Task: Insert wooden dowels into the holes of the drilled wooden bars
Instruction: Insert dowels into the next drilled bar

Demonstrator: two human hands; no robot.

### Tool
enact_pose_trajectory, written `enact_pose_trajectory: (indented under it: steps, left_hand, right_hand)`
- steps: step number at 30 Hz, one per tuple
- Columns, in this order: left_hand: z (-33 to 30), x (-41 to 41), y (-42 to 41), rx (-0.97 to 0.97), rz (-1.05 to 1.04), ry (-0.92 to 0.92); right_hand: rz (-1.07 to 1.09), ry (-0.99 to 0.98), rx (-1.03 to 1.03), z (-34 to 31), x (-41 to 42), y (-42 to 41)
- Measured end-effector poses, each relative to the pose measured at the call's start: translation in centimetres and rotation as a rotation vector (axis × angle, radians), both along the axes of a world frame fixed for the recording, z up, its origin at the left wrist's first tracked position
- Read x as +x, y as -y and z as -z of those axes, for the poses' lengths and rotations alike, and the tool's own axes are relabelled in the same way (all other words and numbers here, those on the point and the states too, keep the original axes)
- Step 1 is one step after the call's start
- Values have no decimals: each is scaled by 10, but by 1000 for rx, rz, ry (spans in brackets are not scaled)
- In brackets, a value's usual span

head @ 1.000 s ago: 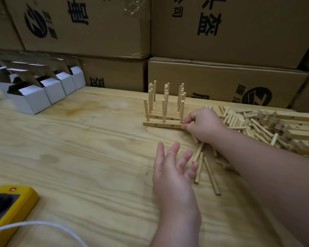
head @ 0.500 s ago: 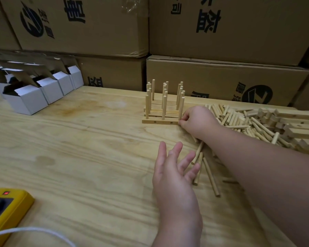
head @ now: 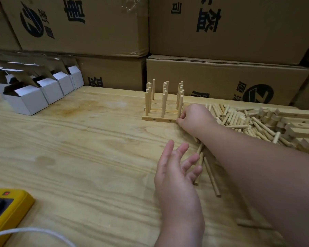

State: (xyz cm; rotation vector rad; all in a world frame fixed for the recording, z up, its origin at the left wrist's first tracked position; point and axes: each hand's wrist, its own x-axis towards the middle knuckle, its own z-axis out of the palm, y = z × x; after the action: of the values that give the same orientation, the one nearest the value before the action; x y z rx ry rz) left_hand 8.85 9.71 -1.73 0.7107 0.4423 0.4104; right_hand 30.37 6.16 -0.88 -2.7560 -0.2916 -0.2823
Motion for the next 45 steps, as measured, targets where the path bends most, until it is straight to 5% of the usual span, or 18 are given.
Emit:
enact_pose_trajectory:
  steps: [11,16,18,22,25,30,39,45]
  left_hand:
    - [14,-16,24,932,488,222]
    - [11,-17,24,1003,497,196]
    - [10,-18,25,987,465,169]
    - [9,-20,25,972,432,142]
    - [10,-20,25,970,426,152]
    - [9,-21,25,1023,402,156]
    - [9,-23,26,1071,371,162]
    - [9,-24,27,1078,351,182]
  right_hand:
    - [-66,77,330,-32,-72,67]
    - [-41,159,387,-39,-175,139]
    - [-228,174,372,-37,-238,162]
    - [-652,-47,-23,-10,-312,202]
    - [-699,-110,-143,8,-320,219]
    - [-486,78,-66,8,-301,220]
    - [199,293,45,-1,-277,274]
    - [538,34,-23,-7,-282,310]
